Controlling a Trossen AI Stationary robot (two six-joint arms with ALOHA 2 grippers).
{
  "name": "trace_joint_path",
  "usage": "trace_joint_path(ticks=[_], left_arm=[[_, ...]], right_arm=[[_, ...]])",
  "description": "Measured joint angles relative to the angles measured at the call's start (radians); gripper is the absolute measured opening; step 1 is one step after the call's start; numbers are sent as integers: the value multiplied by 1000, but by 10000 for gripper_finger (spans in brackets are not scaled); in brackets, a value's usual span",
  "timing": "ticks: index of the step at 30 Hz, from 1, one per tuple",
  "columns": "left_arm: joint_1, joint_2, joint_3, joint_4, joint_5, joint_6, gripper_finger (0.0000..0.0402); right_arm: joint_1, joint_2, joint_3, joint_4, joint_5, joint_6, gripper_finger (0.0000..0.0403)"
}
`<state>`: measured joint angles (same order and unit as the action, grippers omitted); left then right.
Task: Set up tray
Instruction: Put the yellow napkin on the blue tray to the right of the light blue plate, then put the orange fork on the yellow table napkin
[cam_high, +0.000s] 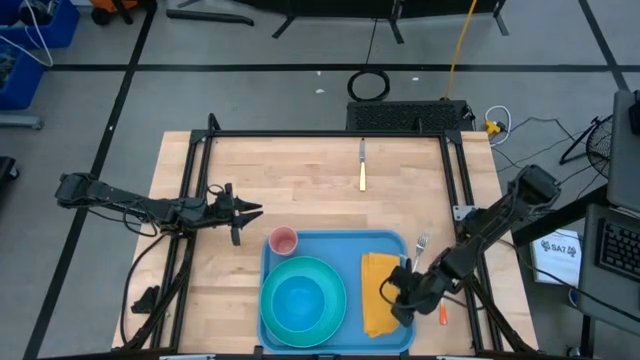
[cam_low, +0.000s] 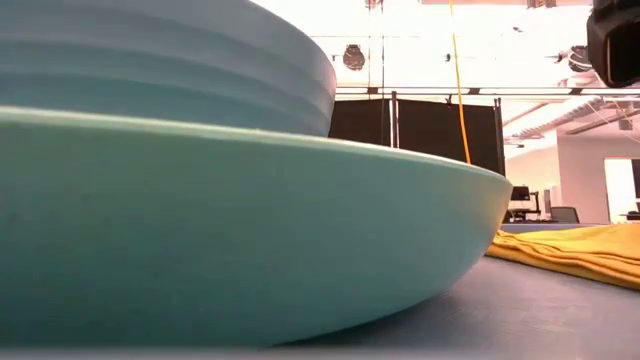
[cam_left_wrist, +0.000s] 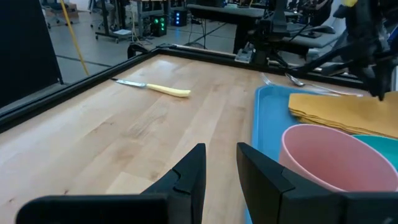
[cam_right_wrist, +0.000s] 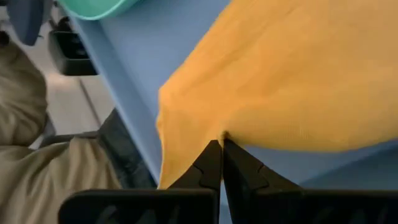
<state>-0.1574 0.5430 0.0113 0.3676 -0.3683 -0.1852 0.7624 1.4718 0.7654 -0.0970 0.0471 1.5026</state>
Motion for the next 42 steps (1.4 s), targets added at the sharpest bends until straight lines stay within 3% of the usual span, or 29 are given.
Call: trace_joint_path(ticks=[7,16,20,27,32,38,42], left_arm=[[0,0,0,0,0,-1,93],[0,0,0,-4,0,-1,93],[0,0,0,-17,0,-2,93],[0,0,0,-49,0,-19,93],[0,0,0,-52,0,-20,93],[0,0,0,-51,0,-26,93],[0,0,0,-51,0,-26,93]], right_arm=[[-25,4,0,-152,3,-3,0],[-49,4,0,-118,-53,26,8],[-49,4,0,-83,-54,27,39],[-48,2,0,-77,-110,30,128],[-69,-60,0,-74,-68,27,181],[-69,-187,0,-107,69,-7,196],[-69,-240,0,-239,83,5,196]])
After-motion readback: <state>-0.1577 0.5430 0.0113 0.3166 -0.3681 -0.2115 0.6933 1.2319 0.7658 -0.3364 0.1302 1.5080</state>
